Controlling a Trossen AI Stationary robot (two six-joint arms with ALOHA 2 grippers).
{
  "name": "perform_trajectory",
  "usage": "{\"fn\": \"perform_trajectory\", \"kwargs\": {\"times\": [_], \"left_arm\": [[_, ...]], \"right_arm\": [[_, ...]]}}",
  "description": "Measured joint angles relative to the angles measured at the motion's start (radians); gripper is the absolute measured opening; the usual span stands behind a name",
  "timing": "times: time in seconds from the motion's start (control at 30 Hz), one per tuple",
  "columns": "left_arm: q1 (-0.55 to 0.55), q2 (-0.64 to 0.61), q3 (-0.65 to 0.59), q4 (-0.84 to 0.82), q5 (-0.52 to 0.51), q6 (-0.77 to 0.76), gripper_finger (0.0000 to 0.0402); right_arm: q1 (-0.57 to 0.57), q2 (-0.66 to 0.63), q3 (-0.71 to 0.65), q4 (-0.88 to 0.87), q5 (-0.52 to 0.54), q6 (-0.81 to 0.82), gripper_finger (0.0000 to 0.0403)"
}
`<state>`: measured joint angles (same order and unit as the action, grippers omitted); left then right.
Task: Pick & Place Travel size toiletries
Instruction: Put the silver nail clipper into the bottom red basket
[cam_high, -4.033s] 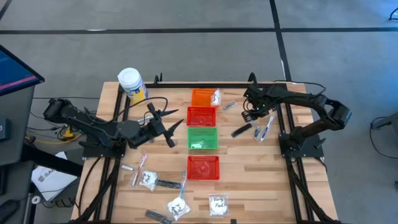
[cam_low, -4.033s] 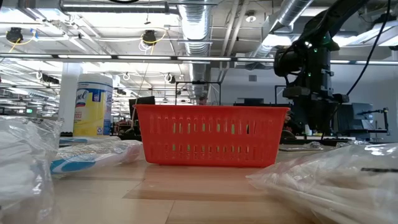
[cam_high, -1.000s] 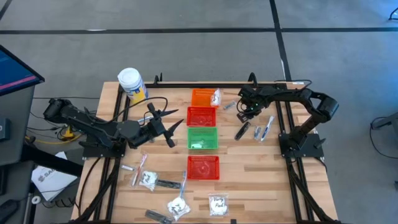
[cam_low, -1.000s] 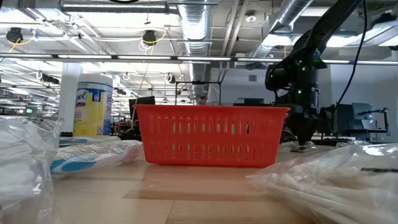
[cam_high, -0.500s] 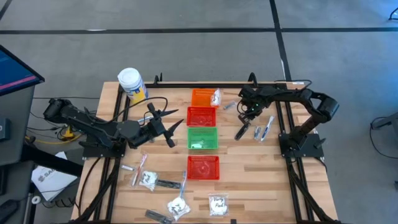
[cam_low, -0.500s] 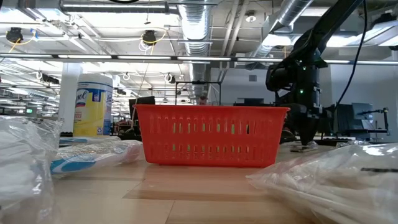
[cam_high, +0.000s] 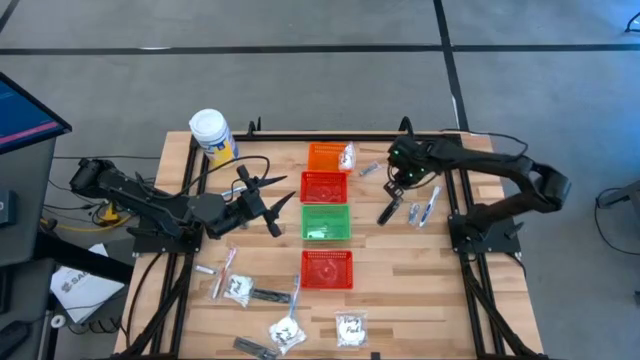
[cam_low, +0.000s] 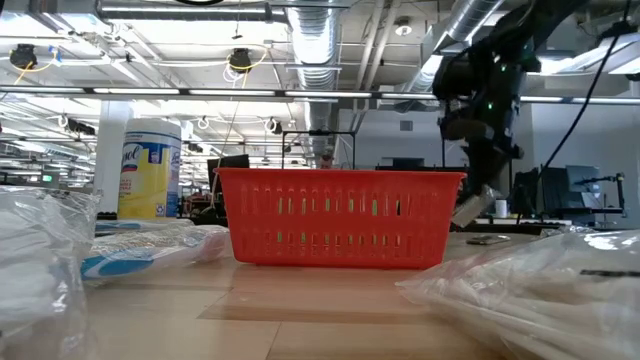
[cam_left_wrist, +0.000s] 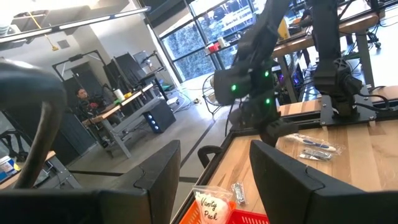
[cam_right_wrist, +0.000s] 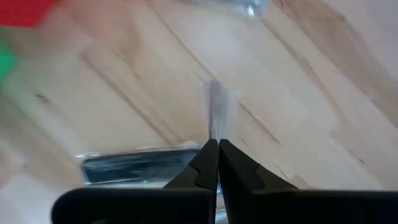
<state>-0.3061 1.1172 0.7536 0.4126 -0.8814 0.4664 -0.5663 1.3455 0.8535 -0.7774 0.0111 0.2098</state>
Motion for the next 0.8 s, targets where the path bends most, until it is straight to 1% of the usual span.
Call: {"fn": "perform_trajectory", "kwargs": {"times": [0.17, 0.3, 0.43, 0.57, 0.67, 0.8], "left_arm": [[0.000, 0.000, 0.000, 0.000, 0.000, 0.000, 0.0186], [0.000, 0.000, 0.000, 0.000, 0.000, 0.000, 0.0186], [0.000, 0.000, 0.000, 0.000, 0.000, 0.000, 0.0186], [0.000, 0.000, 0.000, 0.000, 0.000, 0.000, 0.0186], [0.000, 0.000, 0.000, 0.000, 0.000, 0.000, 0.0186], [0.000, 0.000, 0.000, 0.000, 0.000, 0.000, 0.0186]], "right_arm": [[0.054, -0.042, 0.017, -0.020, 0.075, 0.024, 0.0002], [0.072, -0.033, 0.017, -0.032, 0.110, 0.026, 0.0001], [0.066, 0.018, 0.017, -0.037, 0.099, 0.057, 0.0003], [0.079, 0.089, 0.017, -0.066, 0.005, 0.167, 0.0008], [0.113, 0.138, 0.017, -0.087, -0.004, 0.256, 0.0029], [0.170, 0.168, 0.017, -0.078, -0.008, 0.310, 0.0083]]}}
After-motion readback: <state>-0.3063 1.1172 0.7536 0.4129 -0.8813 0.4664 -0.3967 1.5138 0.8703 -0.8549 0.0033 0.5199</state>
